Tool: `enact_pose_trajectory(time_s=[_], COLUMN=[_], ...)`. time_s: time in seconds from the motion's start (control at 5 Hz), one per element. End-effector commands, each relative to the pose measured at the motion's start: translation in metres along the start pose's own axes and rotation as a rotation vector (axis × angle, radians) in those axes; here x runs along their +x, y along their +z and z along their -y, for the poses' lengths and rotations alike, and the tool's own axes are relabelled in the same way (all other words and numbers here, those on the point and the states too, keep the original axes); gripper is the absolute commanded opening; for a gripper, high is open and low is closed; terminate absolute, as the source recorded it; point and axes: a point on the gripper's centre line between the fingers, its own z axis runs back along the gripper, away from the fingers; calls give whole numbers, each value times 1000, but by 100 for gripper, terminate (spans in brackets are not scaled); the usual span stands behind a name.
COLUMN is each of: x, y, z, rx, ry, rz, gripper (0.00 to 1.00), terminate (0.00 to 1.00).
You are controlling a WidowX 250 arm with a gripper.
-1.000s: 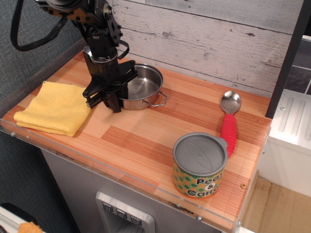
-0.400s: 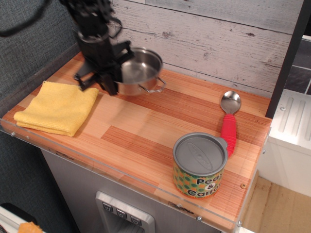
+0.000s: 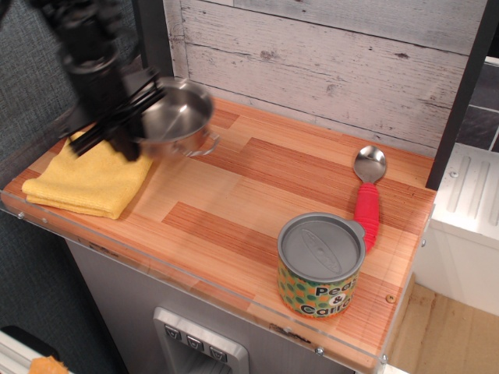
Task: Put the pot on the towel
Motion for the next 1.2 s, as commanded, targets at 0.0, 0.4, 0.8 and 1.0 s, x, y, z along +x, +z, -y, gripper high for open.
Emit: enact_pose_trajectory(time_s=[0.0,0.4,0.8,1.0], x=[19,36,38,35], y=[9,-4,-14,-7], z=[-45,-57,-56,-57], rx=[-38,5,50,68], ry=[117,194,197,193], rz=[32,37,42,1], gripper=[0,0,0,100], terminate=[0,0,0,0])
